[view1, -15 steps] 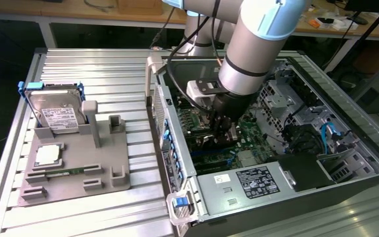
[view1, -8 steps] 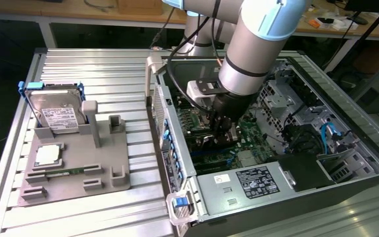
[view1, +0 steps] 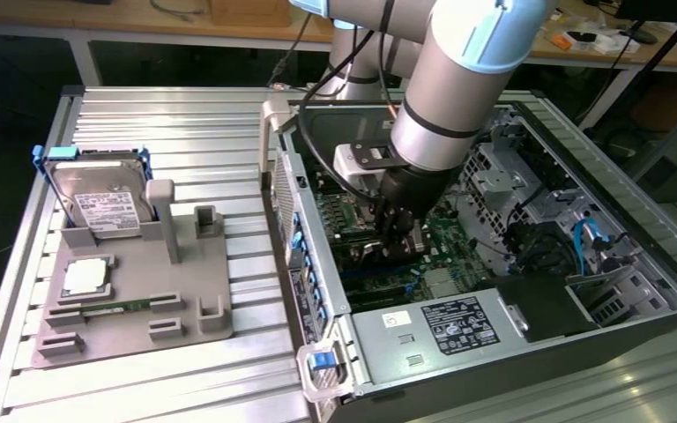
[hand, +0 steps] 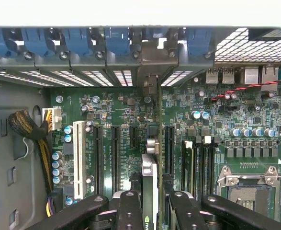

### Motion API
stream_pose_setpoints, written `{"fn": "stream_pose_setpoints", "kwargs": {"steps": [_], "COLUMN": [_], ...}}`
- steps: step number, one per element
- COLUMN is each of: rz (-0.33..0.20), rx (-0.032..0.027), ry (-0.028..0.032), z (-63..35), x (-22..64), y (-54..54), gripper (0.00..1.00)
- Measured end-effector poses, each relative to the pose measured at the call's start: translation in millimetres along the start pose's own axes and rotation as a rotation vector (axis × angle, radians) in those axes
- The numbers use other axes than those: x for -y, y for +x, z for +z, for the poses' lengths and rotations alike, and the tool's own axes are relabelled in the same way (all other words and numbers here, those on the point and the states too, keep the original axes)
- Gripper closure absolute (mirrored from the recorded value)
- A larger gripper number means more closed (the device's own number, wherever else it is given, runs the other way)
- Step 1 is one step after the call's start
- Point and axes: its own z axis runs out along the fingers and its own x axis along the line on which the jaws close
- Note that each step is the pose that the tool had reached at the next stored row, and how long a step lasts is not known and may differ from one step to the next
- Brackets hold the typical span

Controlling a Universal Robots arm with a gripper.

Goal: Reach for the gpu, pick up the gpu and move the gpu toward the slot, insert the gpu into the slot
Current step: 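Insert the gpu into the slot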

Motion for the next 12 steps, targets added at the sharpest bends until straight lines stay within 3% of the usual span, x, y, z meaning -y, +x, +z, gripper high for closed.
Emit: {"fn": "stream_pose_setpoints", "kwargs": {"steps": [12], "rz": [0.0], "rx": [-0.0001], "ry": [-0.0001], "z": [3.7], "x": [0.1], "y": [0.0], "gripper": [0.73]}}
